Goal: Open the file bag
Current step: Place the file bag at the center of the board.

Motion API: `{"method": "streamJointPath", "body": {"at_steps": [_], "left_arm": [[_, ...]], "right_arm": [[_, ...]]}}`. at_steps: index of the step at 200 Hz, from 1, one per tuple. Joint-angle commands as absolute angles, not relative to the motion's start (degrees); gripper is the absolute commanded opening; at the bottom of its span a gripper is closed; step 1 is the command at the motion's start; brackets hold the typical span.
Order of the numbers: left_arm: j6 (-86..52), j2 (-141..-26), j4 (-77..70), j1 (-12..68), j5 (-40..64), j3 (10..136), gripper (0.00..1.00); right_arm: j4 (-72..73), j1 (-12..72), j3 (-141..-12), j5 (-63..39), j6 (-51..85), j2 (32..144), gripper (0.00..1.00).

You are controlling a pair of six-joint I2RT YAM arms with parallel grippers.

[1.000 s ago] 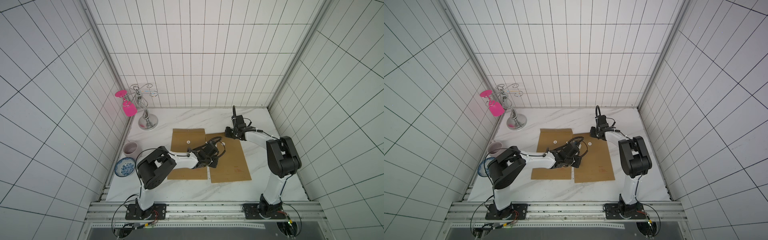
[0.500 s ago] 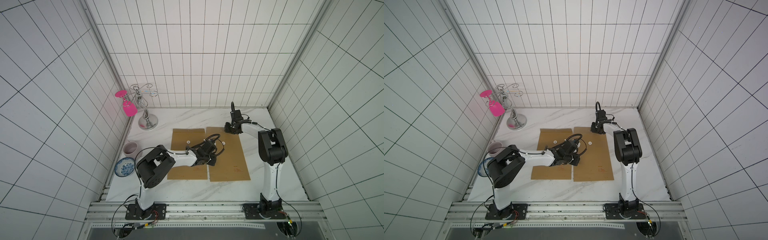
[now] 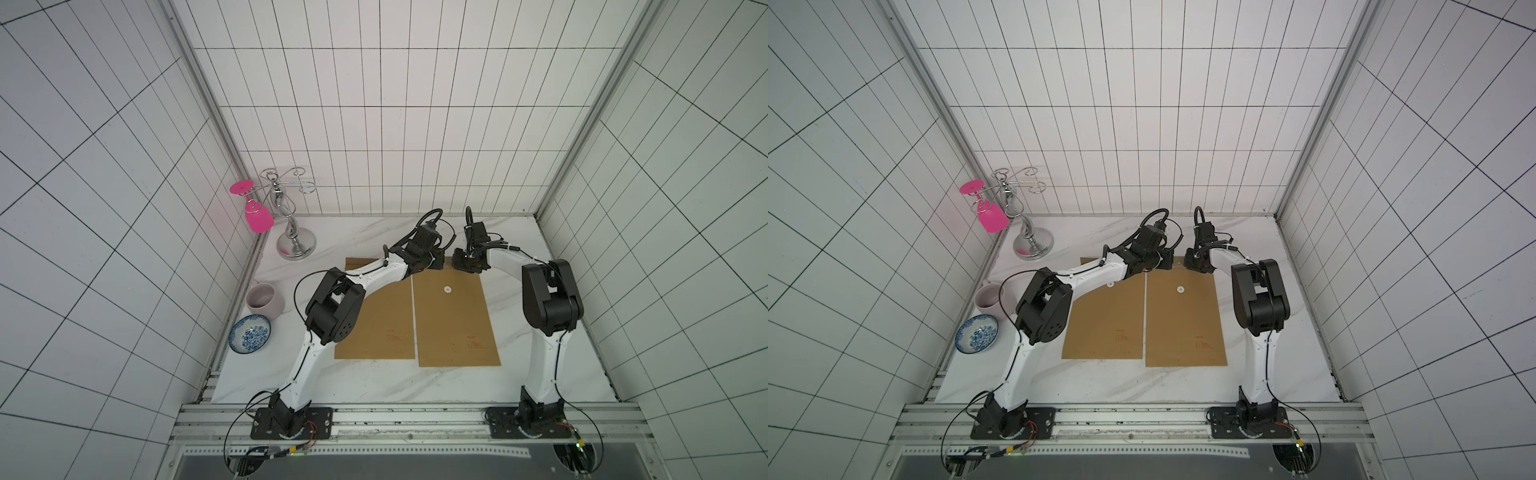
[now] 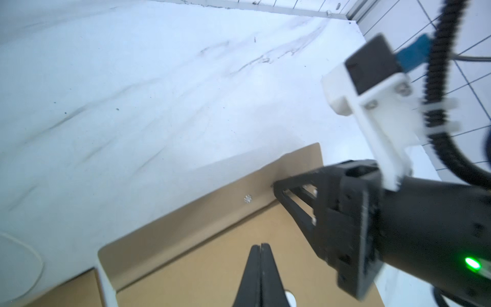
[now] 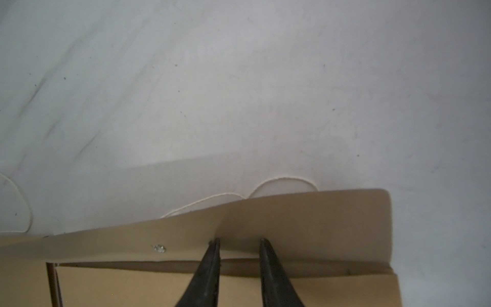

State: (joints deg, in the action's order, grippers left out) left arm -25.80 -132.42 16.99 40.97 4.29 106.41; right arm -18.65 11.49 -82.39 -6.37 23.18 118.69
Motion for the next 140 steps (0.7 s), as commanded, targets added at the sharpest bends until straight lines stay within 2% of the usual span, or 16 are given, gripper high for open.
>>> {"method": "streamJointPath", "body": {"at_steps": [1,59,98,140], "left_arm": [[-23.6,-136.8,20.3,40.8,3.6,109.2,0.0],[-23.2,-139.1,16.1,39.1,-0.9,108.9,0.0],[-22.8,-140.7,16.3,38.2,-0.1,108.7,0.0],[-23.8,-140.5,14.7,37.9,1.2,106.2,0.0]], "right_arm": [[-20.4,10.6,-81.2,-8.0,24.2,117.0,0.28],[-21.0,9.4,-82.3,-9.6,24.9,117.2,0.28],[-21.4,9.3,-84.8,-12.1,24.5,117.7,0.28],[-21.9,10.7,-88.1,-15.7,24.8,117.2,0.34]]}}
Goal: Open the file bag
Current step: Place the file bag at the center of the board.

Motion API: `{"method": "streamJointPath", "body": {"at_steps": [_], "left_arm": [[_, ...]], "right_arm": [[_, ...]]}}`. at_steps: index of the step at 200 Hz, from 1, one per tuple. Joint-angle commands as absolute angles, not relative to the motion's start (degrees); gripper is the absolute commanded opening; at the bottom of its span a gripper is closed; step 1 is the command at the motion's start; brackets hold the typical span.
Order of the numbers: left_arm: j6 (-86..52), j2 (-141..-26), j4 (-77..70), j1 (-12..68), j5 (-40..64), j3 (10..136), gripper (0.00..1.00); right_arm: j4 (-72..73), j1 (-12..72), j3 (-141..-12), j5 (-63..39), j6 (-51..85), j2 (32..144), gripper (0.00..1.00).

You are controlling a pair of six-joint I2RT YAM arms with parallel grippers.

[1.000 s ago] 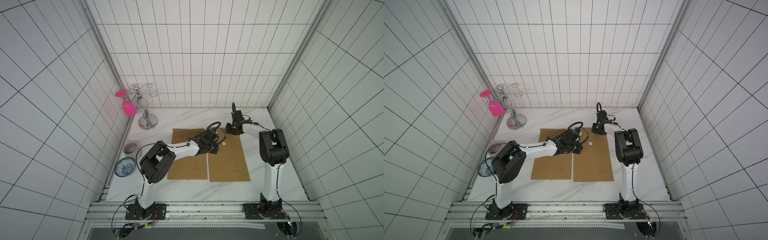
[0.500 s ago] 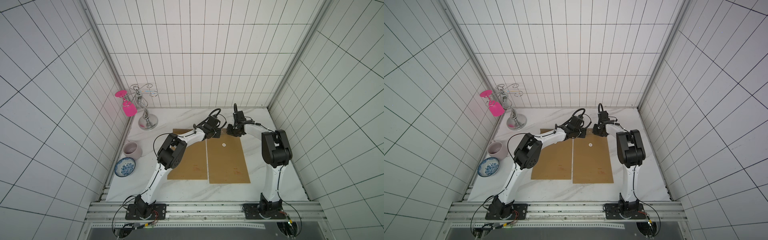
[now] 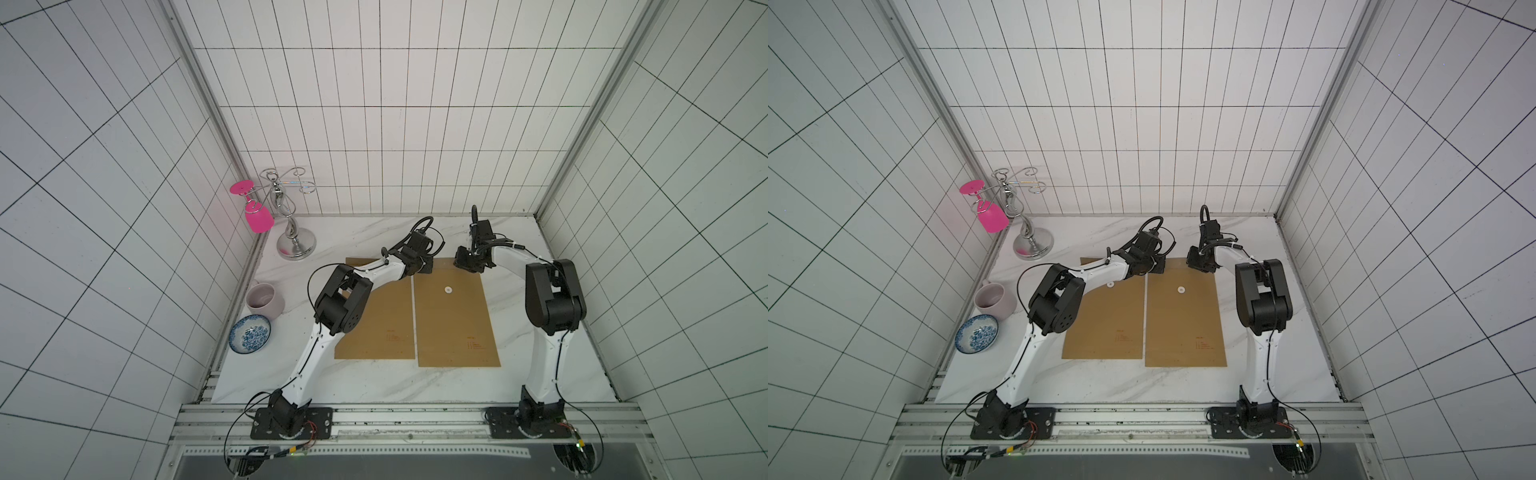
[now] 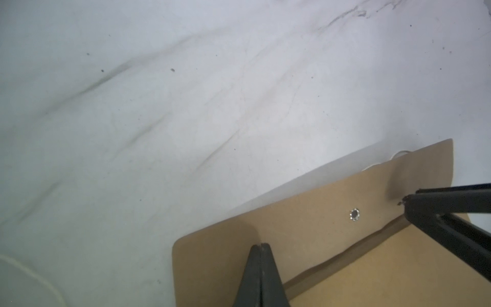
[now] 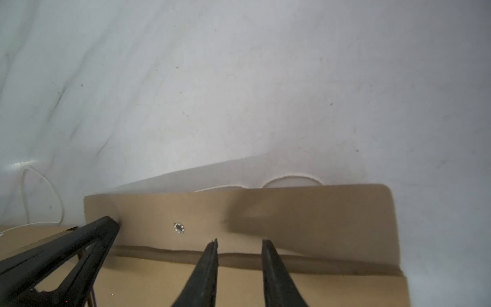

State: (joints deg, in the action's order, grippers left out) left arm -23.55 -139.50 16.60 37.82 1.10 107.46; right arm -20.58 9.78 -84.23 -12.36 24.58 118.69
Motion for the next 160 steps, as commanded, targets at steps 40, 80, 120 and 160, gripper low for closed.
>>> {"method": "streamJointPath", "body": {"at_steps": [40,80,120,160], "left_arm": [[-24.0,-140.4,15.0,37.1,1.2,106.3,0.0],[-22.4,-140.8,15.3,36.3,1.9,106.3,0.0],[-21.3,-141.2,15.8,36.1,1.7,106.4,0.0],[-21.5,-142.2,15.8,36.2,2.4,107.8,0.0]], "right_arm": [[-19.3,11.7,-91.0,-22.5,26.8,122.1,0.39],[-19.0,8.8,-88.9,-20.9,27.9,122.9,0.37],[-20.5,4.0,-85.8,-19.0,26.4,121.2,0.36],[-24.2,1.0,-86.7,-19.1,25.8,122.8,0.32]]}}
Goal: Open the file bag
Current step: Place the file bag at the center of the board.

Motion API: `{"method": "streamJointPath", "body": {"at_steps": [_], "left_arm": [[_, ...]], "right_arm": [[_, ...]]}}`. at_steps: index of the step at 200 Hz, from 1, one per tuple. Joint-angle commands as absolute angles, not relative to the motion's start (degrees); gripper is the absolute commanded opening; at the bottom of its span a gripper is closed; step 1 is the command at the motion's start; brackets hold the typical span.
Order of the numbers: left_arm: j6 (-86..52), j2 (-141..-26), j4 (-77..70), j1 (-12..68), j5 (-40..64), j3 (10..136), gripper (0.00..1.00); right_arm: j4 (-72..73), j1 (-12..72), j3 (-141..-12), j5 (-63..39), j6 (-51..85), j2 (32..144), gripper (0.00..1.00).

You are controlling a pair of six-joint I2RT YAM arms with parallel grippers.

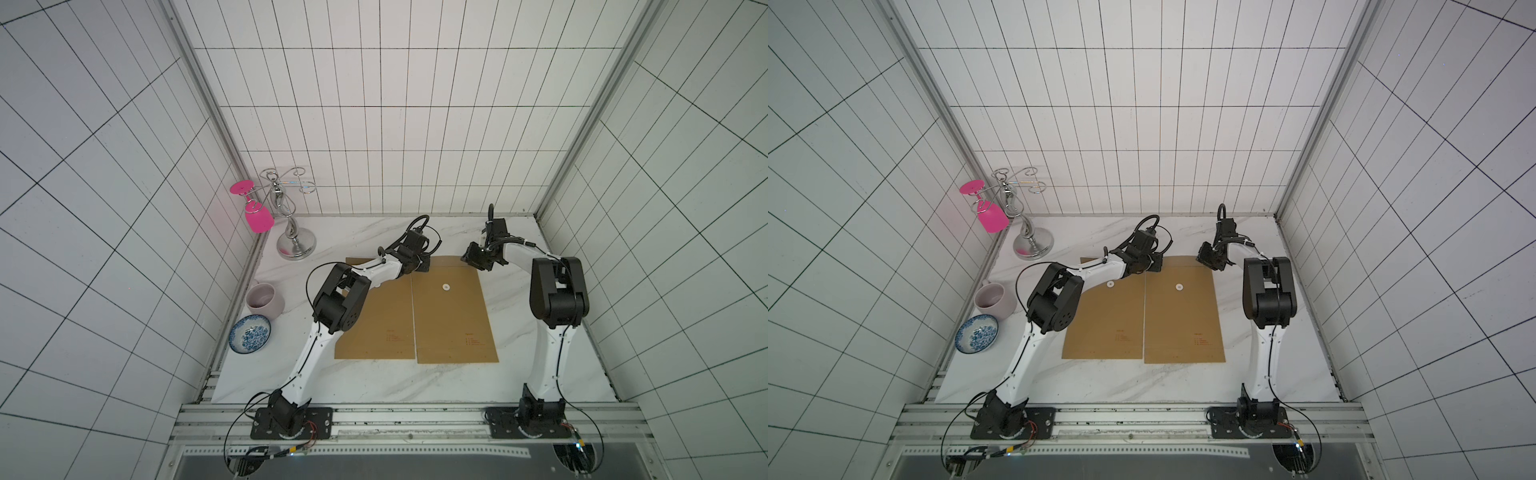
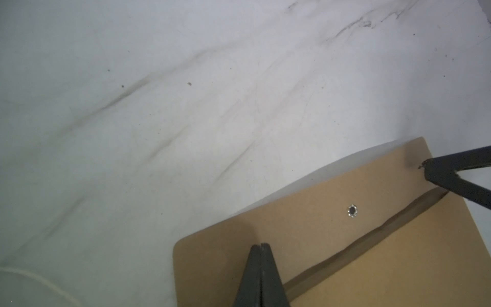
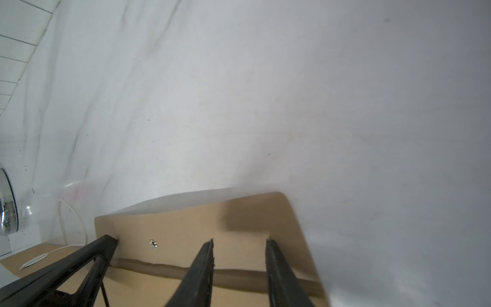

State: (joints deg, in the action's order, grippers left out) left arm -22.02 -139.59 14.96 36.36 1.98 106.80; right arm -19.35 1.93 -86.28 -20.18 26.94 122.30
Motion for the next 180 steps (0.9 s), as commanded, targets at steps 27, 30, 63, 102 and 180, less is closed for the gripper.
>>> {"method": "streamJointPath", "body": {"at_steps": [27,30,63,102,180], "left_arm": [[-21.8,-143.2,16.3,36.2,3.0,109.3,0.0],[-21.9,-143.3,16.4,36.2,3.0,109.3,0.0],[-22.2,-143.5,16.3,36.2,2.9,109.1,0.0],[-24.1,-142.7,14.8,36.2,3.9,108.1,0.06],[-25.6,-143.1,14.2,36.2,3.5,108.4,0.09]], "right_arm": [[-25.7,1.0,-87.5,-18.3,25.2,124.5,0.31],[-25.7,0.9,-87.5,-18.0,25.2,124.3,0.3],[-27.0,0.6,-88.8,-17.0,24.7,124.5,0.3],[-29.1,0.6,-91.6,-15.7,24.5,125.5,0.3],[-31.6,0.5,-94.3,-15.5,24.4,127.3,0.29]]}}
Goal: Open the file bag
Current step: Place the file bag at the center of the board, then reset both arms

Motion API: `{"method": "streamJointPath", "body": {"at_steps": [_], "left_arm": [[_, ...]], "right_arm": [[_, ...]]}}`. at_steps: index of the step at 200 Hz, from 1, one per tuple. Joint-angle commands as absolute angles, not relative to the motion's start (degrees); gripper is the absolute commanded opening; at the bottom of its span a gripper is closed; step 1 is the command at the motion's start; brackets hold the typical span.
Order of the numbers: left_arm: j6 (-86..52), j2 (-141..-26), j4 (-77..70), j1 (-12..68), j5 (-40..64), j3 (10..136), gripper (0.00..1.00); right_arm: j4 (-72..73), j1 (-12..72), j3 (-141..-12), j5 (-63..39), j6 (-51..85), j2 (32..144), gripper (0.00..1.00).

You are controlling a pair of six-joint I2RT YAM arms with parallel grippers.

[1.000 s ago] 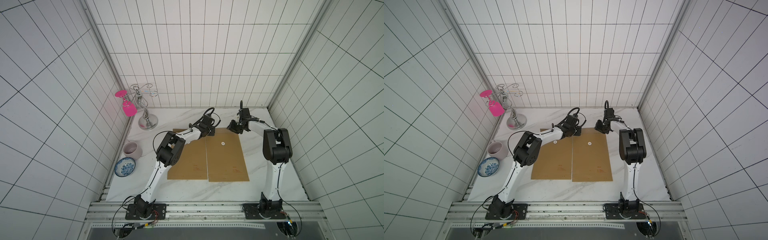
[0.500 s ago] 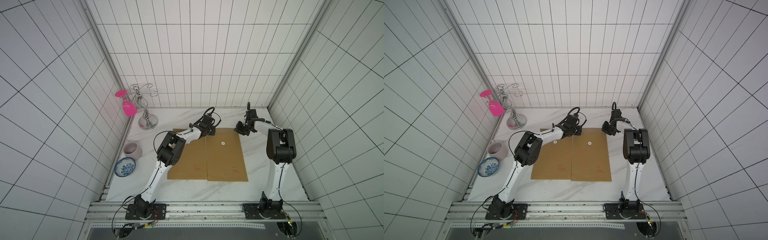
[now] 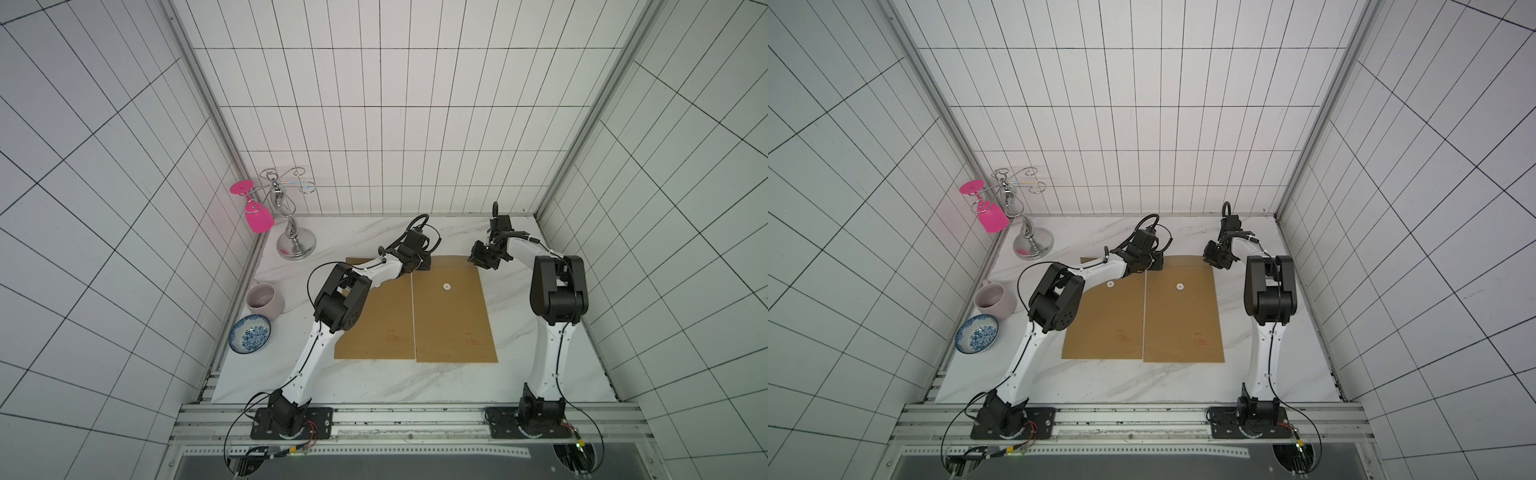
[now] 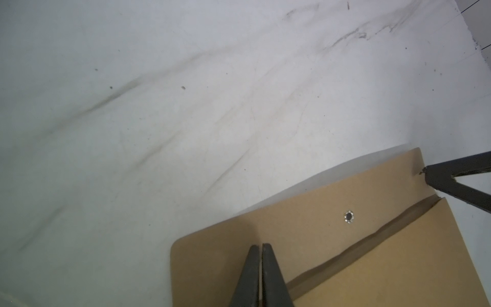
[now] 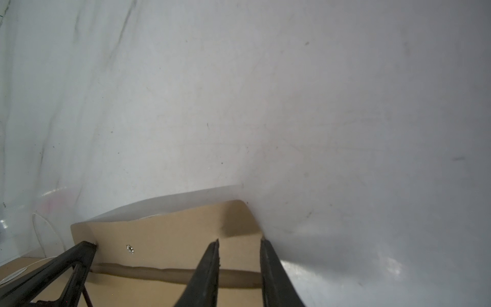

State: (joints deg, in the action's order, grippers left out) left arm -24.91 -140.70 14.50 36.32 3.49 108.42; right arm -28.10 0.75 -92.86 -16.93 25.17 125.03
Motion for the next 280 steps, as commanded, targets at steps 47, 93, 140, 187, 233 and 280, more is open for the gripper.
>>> {"method": "streamJointPath", "body": {"at_steps": [47,93,140,187,233,280], "left_arm": [[-26.4,-141.2,13.8,36.2,3.9,108.3,0.15],[-27.3,-136.5,13.6,36.3,2.7,108.5,0.26],[-29.2,-128.8,12.3,36.8,4.0,108.6,0.35],[-27.5,-116.2,13.3,37.2,5.5,107.0,0.36],[-19.6,-93.0,13.1,34.6,-6.3,90.2,0.4],[-8.0,-68.7,-1.4,26.6,-32.3,58.1,0.61]], "right_arm": [[-30.6,0.4,-94.9,-19.5,25.6,123.1,0.31],[-32.0,0.5,-96.9,-22.1,26.4,117.3,0.43],[-31.6,1.0,-92.6,-22.1,25.4,109.7,0.46],[-28.1,5.9,-80.6,-14.1,22.3,93.1,0.49],[-19.0,13.3,-62.9,4.8,16.9,70.2,0.62],[2.7,12.9,-33.4,24.9,19.7,51.6,0.76]]}}
